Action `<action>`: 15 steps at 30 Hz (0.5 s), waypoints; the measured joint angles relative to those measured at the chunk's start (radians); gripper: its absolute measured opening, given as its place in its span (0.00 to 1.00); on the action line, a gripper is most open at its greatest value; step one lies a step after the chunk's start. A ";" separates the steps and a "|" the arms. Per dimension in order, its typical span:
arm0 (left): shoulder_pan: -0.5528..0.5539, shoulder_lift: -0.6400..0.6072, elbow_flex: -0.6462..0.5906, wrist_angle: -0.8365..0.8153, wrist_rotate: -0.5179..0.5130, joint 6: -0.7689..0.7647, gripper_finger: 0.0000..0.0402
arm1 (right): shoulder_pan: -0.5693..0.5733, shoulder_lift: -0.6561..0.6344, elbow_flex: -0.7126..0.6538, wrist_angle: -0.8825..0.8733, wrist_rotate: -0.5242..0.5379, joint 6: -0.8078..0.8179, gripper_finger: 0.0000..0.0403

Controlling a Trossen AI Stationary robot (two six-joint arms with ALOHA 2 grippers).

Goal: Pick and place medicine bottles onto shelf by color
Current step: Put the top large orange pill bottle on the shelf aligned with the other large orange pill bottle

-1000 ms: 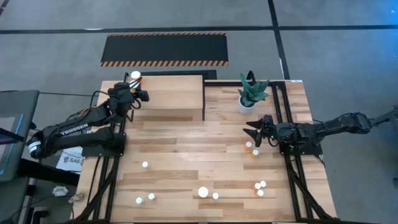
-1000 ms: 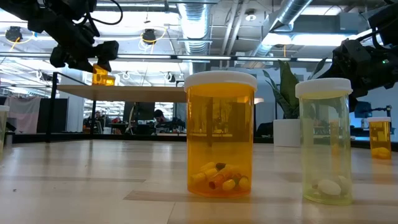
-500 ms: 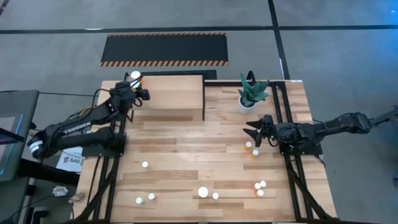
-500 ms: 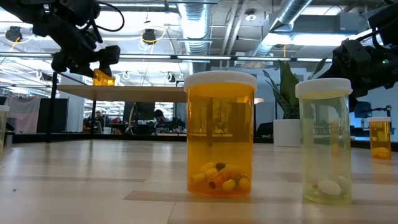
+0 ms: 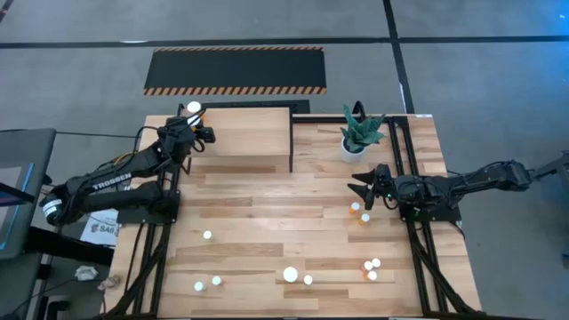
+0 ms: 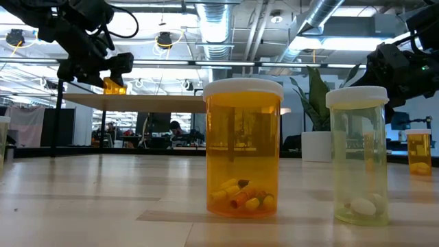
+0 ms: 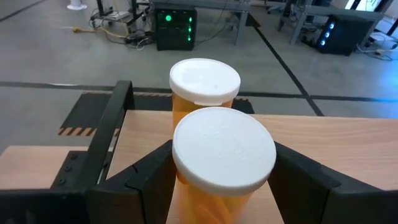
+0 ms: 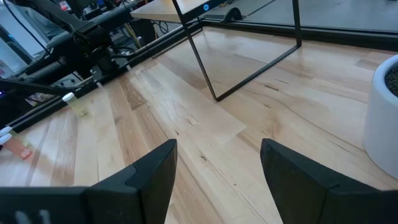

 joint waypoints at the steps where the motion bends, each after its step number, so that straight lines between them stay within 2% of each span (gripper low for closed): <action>1: 0.000 0.000 0.000 0.000 0.000 0.000 0.54 | 0.000 0.000 0.000 0.000 0.000 0.000 0.63; 15: 0.000 0.000 0.000 -0.017 -0.015 -0.001 0.54 | 0.000 0.000 0.000 0.000 0.000 0.000 0.63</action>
